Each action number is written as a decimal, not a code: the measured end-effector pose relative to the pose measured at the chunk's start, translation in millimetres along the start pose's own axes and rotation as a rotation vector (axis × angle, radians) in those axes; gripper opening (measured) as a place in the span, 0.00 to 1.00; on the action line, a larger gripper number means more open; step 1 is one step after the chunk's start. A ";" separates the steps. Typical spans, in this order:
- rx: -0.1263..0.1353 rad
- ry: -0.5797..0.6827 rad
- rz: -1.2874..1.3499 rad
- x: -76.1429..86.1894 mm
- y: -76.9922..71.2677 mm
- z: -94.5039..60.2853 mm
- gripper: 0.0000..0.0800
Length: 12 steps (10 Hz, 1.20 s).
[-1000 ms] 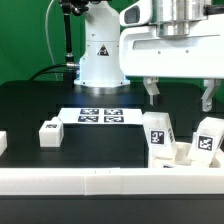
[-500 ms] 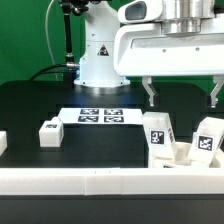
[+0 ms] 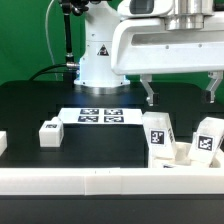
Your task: Assemble stool
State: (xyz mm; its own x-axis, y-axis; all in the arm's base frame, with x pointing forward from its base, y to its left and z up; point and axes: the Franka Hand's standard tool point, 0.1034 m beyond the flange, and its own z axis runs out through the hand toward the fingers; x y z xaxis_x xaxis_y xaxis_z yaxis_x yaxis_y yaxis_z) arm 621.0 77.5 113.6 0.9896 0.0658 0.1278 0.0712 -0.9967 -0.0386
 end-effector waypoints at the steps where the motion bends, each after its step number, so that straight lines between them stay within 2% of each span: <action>1: 0.000 0.002 -0.079 1.0 1.7 -0.6 0.81; 5: -0.030 -0.009 -0.319 0.5 8.6 -0.2 0.81; 6: -0.045 -0.016 -0.464 0.6 10.4 -0.3 0.81; 10: -0.057 -0.031 -0.697 3.7 22.4 0.4 0.81; 12: -0.059 -0.046 -0.681 1.6 22.3 1.1 0.81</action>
Offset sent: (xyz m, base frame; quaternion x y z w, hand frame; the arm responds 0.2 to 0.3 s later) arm 0.0000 0.0000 0.0000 0.0000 0.0000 -0.1938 0.9810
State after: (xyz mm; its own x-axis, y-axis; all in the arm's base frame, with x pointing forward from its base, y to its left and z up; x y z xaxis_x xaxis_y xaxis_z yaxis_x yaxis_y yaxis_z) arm 624.3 55.5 111.9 0.7309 0.6796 0.0623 0.6741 -0.7332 0.0893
